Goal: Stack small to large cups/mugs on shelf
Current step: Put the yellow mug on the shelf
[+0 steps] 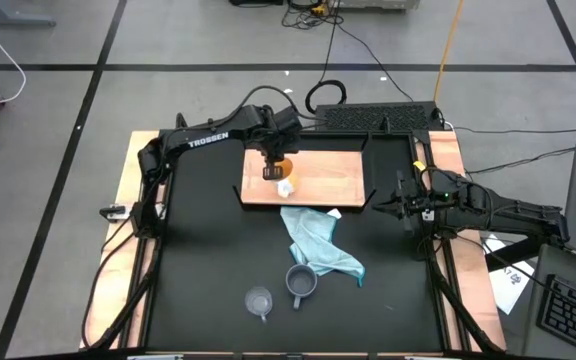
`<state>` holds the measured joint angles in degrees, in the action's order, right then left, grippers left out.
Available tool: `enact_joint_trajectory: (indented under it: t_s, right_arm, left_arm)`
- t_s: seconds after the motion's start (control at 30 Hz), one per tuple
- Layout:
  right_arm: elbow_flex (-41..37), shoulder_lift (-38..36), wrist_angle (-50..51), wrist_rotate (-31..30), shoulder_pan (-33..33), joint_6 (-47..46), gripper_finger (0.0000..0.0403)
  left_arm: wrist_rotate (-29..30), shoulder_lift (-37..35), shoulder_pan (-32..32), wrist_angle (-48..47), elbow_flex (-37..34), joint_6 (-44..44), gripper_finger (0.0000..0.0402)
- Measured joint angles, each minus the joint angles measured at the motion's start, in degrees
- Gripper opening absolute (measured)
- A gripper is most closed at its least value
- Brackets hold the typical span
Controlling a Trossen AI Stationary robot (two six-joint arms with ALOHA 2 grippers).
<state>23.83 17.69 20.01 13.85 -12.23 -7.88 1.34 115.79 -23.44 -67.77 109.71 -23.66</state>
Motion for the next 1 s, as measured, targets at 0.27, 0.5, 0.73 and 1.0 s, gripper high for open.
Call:
enact_joint_trajectory:
  t_s: [0.27,0.5,0.73,1.0]
  right_arm:
    - [0.0,0.0,0.0,0.0,0.0,0.0,0.0]
    - [0.0,0.0,0.0,-0.02,0.0,0.0,0.0]
    - [0.0,0.0,0.0,-0.02,0.0,0.0,0.0]
    - [0.0,0.0,-0.02,-0.04,0.01,0.0,0.0]
  left_arm:
    - [-0.64,0.0,0.33,0.71,0.0,-0.04,0.0]
    - [-1.39,0.11,1.91,3.62,0.0,-0.22,0.0]
    - [0.68,0.13,3.83,3.42,-0.02,-0.69,0.0]
    - [7.39,0.15,4.07,-1.56,-0.02,1.52,0.0]
